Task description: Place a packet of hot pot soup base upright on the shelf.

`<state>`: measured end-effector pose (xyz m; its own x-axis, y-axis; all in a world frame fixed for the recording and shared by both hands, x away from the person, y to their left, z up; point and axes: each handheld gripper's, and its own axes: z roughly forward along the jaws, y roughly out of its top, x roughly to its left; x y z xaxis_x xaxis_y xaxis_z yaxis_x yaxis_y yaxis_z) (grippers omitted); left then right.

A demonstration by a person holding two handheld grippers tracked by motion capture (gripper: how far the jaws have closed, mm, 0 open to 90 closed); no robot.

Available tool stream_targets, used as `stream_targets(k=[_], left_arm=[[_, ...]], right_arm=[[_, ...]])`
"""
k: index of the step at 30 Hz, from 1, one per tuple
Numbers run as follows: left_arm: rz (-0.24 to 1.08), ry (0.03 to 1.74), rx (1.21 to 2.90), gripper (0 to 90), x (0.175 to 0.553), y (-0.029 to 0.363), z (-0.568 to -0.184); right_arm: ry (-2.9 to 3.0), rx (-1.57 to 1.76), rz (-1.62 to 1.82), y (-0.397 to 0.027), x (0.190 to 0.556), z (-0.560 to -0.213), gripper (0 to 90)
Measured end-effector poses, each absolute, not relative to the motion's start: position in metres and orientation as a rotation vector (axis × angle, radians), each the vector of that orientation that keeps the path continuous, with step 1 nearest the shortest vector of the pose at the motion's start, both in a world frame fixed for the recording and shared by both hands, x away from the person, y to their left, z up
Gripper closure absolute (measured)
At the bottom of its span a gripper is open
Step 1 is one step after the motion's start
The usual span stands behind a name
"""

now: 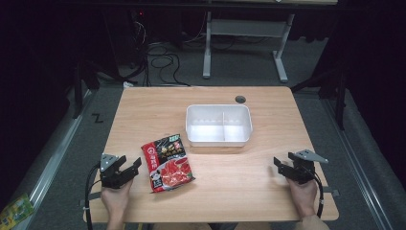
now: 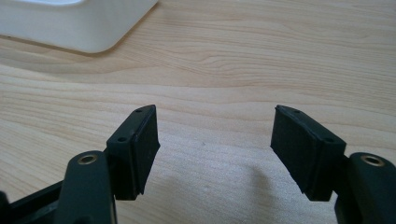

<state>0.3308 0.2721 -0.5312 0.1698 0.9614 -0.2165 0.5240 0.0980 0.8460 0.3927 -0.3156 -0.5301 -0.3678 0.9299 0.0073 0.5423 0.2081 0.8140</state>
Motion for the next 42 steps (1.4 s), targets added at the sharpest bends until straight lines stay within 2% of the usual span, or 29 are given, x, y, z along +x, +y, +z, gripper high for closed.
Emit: stream_targets(k=[4, 17, 24, 34, 42], left_arm=[[0.528, 1.459, 1.563, 34.4, 0.332, 0.27, -0.527], [0.421, 1.464, 1.651, 37.4, 0.337, 0.258, -0.517], [0.432, 1.493, 1.669, 37.4, 0.345, 0.253, -0.511], [0.347, 1.591, 1.736, 39.2, 0.373, 0.246, -0.506], [0.412, 1.657, 1.778, 38.3, 0.395, 0.248, -0.508]], right_arm=[[1.994, 1.37, 1.024, -0.315, 0.393, -0.53, 32.8], [2.0, 1.359, 1.014, -0.314, 0.392, -0.53, 32.8], [2.0, 1.357, 1.015, -0.315, 0.393, -0.53, 32.8], [2.001, 1.359, 1.017, -0.315, 0.393, -0.53, 32.7], [1.995, 1.368, 1.022, -0.314, 0.393, -0.53, 32.7]])
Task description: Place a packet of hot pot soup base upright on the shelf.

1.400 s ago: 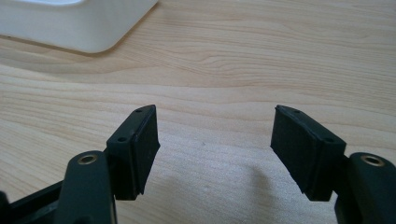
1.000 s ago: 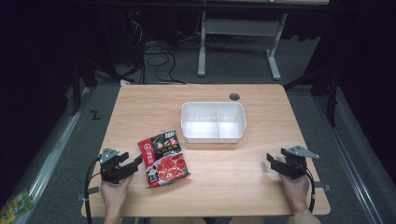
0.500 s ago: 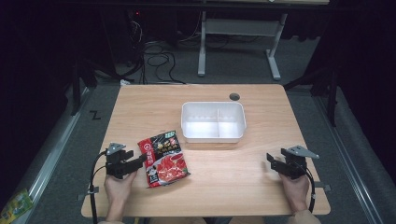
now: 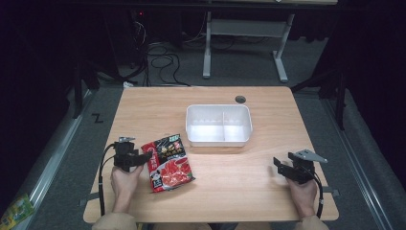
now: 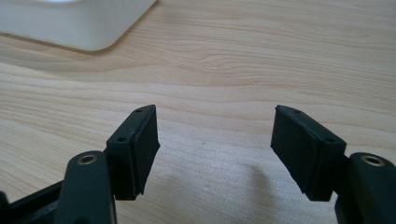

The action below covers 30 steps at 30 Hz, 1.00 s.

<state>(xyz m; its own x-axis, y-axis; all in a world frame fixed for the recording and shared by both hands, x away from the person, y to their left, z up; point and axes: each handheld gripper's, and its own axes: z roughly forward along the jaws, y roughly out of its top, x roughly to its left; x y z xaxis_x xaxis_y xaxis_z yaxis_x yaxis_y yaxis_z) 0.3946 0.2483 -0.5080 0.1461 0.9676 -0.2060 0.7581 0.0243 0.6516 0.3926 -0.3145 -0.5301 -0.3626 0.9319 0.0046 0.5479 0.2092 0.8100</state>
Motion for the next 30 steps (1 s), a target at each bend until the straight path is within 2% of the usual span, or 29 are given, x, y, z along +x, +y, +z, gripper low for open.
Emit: stream_targets(k=[10, 12, 21, 30], left_arm=[[0.417, 1.69, 1.788, 38.2, 0.416, 0.249, -0.513], [0.425, 1.701, 1.841, 38.4, 0.42, 0.246, -0.519], [0.393, 1.672, 1.866, 38.7, 0.427, 0.243, -0.528], [0.33, 1.692, 1.864, 45.4, 0.431, 0.243, -0.53]], right_arm=[[1.998, 1.36, 1.022, -0.315, 0.393, -0.53, 32.7], [2.0, 1.357, 1.019, -0.315, 0.393, -0.53, 32.7], [2.003, 1.358, 1.019, -0.314, 0.393, -0.53, 32.7], [2.004, 1.355, 1.018, -0.314, 0.393, -0.53, 32.7]])
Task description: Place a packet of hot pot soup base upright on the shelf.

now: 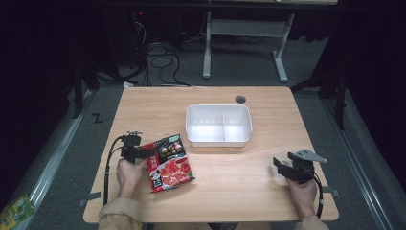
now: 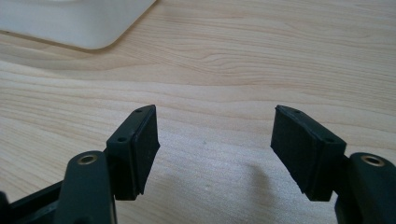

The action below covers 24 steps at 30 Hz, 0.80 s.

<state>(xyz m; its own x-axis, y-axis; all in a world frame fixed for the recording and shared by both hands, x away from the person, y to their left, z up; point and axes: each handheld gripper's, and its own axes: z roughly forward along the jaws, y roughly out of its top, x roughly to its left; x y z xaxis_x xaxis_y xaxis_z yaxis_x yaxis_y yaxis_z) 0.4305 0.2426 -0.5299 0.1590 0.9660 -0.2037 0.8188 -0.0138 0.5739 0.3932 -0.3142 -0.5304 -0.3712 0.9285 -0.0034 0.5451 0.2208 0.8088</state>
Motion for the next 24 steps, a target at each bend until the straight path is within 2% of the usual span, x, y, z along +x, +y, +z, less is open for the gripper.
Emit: stream_targets(k=[4, 7, 12, 16, 24], left_arm=[[0.34, 1.685, 1.862, 51.2, 0.4304, 0.2394, -0.5302], [0.329, 1.678, 1.86, 60.7, 0.4307, 0.2381, -0.5302], [0.322, 1.701, 1.84, 67.1, 0.4313, 0.2361, -0.5301], [0.295, 1.727, 1.786, 78.5, 0.4305, 0.2392, -0.5301], [0.289, 1.744, 1.74, 84.5, 0.4296, 0.2384, -0.5276]], right_arm=[[2.007, 1.358, 1.008, -0.3136, 0.3931, -0.5303, 32.7], [2.007, 1.359, 1.008, -0.3137, 0.3931, -0.5303, 32.7], [2.007, 1.359, 1.008, -0.3137, 0.3931, -0.5303, 32.7], [2.003, 1.359, 1.014, -0.314, 0.3934, -0.5305, 32.7], [2.005, 1.363, 1.01, -0.3139, 0.3935, -0.5304, 32.7]])
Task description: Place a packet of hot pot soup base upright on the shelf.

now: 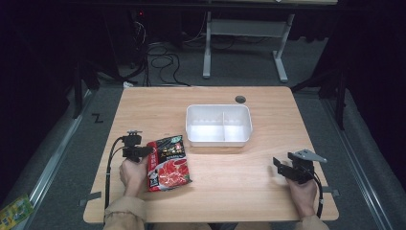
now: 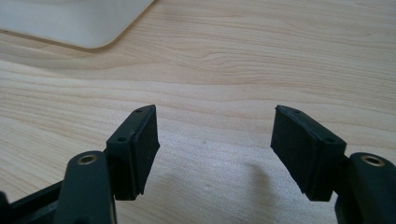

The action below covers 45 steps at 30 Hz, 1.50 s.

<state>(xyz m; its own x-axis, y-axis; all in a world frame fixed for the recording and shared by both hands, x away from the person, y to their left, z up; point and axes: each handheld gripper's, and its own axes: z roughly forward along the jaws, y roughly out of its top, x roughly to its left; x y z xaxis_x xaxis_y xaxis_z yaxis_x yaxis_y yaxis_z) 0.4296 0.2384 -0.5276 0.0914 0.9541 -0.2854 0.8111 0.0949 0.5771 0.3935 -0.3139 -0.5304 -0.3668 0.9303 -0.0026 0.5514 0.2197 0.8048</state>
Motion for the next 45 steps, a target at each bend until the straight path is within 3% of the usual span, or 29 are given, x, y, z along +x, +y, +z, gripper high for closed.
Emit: stream_targets(k=[13, 45], left_arm=[[0.265, 1.653, 1.621, 88.2, 0.421, 0.241, -0.508], [0.442, 1.282, 1.567, 88.9, 0.349, 0.228, -0.401]], right_arm=[[2.004, 1.362, 1.019, -0.315, 0.393, -0.53, 32.5], [2.002, 1.361, 1.019, -0.315, 0.393, -0.53, 32.4]])
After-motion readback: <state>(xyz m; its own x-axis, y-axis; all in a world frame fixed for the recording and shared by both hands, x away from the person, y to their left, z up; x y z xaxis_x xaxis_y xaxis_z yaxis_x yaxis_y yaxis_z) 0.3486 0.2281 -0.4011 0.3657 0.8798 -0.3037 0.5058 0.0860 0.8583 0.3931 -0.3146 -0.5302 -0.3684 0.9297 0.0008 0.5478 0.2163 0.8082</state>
